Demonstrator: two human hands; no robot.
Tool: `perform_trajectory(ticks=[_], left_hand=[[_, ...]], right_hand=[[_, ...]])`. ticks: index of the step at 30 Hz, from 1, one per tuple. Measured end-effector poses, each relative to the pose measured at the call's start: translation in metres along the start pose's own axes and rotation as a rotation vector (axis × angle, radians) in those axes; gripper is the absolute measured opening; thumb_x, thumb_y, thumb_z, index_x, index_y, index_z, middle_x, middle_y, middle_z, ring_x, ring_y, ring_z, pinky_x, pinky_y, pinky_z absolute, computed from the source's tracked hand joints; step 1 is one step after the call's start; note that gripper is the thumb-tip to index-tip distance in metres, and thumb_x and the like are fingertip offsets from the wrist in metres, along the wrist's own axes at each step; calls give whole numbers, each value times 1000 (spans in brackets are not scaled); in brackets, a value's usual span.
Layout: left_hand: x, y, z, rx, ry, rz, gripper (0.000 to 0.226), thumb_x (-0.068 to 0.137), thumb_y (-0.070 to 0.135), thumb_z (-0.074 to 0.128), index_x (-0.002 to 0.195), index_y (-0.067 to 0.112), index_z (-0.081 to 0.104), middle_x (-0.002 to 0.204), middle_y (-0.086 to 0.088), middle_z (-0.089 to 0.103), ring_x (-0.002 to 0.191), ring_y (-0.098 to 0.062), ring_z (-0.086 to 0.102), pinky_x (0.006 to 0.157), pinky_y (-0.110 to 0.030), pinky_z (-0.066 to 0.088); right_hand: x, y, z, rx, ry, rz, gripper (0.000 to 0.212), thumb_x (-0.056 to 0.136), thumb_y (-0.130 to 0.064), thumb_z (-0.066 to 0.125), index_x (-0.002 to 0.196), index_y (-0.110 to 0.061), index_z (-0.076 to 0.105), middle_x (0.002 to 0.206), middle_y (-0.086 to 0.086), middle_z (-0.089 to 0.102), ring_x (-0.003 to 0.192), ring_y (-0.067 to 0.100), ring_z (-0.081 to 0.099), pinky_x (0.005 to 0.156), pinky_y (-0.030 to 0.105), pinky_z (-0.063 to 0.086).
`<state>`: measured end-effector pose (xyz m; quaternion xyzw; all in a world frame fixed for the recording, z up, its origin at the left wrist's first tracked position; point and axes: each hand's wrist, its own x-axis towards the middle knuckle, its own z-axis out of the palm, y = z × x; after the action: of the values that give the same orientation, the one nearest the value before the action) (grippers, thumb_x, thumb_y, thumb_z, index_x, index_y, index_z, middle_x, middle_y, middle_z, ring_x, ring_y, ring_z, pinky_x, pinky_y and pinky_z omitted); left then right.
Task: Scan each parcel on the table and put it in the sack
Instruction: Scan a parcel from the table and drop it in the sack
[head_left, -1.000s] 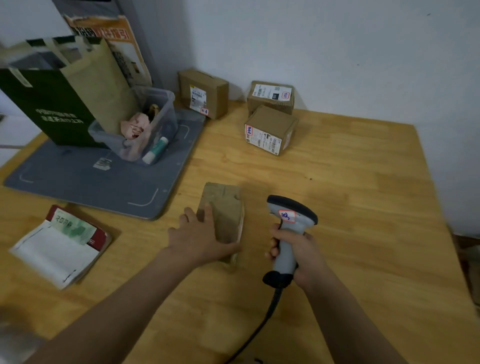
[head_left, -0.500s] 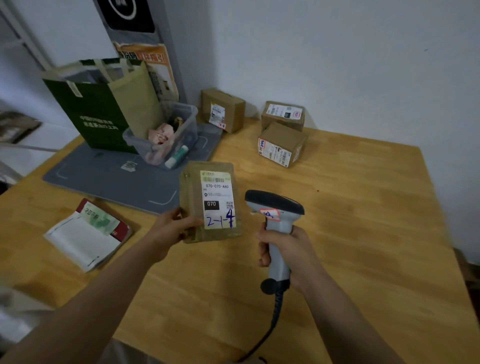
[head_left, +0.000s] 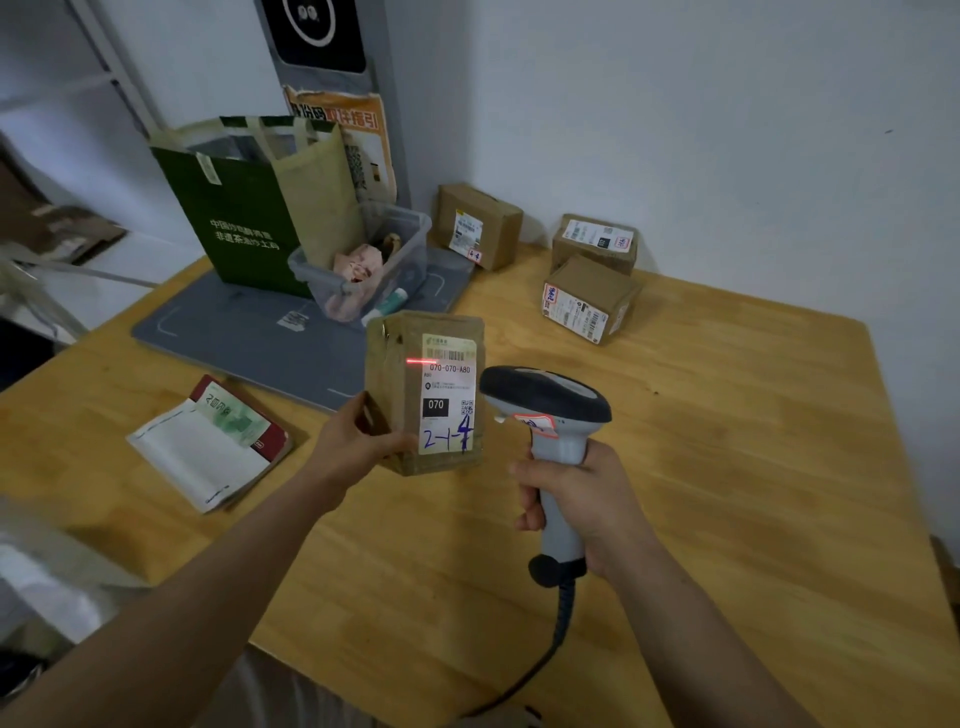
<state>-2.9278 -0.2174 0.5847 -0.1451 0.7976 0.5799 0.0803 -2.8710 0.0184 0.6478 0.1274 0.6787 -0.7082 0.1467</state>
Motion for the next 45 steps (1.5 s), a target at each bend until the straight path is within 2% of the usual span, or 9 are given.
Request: perform_trajectory(ticks=[4, 11, 15, 24, 28, 36, 41, 45], left_hand=[[0, -1, 0, 12, 16, 36, 66, 72, 17, 82, 129, 15, 50, 114, -5, 61, 106, -25, 58, 80, -32, 52], [1, -2, -4, 2, 10, 56, 73, 71, 19, 82, 135, 13, 47, 117, -5, 59, 109, -24, 56, 82, -32, 52], [0, -2, -3, -14, 15, 64, 70, 73, 17, 81, 134, 15, 46, 117, -4, 58, 108, -23, 55, 75, -25, 49], [-2, -6, -5, -34, 30, 72, 61, 74, 14, 79, 126, 20, 48, 108, 2, 59, 100, -16, 56, 69, -20, 46], [-2, -8, -6, -43, 33, 78, 54, 74, 14, 79, 117, 24, 48, 108, 0, 60, 102, -20, 58, 72, -23, 48], [-4, -9, -8, -67, 48, 68, 56, 75, 14, 79, 121, 22, 48, 110, -1, 60, 104, -20, 58, 78, -28, 52], [-18, -18, -23, -167, 183, 30, 63, 73, 19, 81, 129, 15, 51, 114, -1, 62, 105, -19, 60, 83, -32, 54], [-45, -32, -48, -305, 416, 31, 53, 77, 18, 78, 125, 15, 55, 109, 1, 66, 97, -14, 63, 68, -20, 51]], right_hand=[[-1, -2, 3, -17, 1, 1, 13, 80, 1, 68, 72, 0, 58, 48, 9, 53, 35, 18, 47, 61, 43, 53], [-3, -7, 5, -23, -9, -11, 14, 81, 1, 68, 71, -1, 59, 48, 9, 53, 35, 17, 45, 58, 41, 54], [-3, -8, 5, -31, -4, -21, 14, 80, 2, 68, 70, -2, 59, 47, 9, 53, 35, 17, 45, 60, 42, 54], [-2, -8, 7, -59, -15, -22, 13, 80, 1, 68, 71, 1, 59, 48, 9, 53, 36, 17, 46, 60, 44, 55], [0, -8, 7, -65, -10, -18, 11, 80, 1, 69, 75, 3, 59, 49, 9, 52, 36, 17, 46, 58, 42, 56], [-2, -10, 11, -16, -27, -30, 12, 81, -1, 70, 75, 1, 59, 50, 9, 56, 38, 18, 48, 53, 37, 54], [0, -11, 29, 15, -93, -27, 14, 80, -2, 70, 79, 3, 57, 49, 7, 56, 37, 17, 47, 49, 32, 54], [2, -7, 63, -16, -202, -1, 13, 80, -1, 70, 81, 3, 58, 48, 7, 55, 37, 17, 47, 49, 32, 54]])
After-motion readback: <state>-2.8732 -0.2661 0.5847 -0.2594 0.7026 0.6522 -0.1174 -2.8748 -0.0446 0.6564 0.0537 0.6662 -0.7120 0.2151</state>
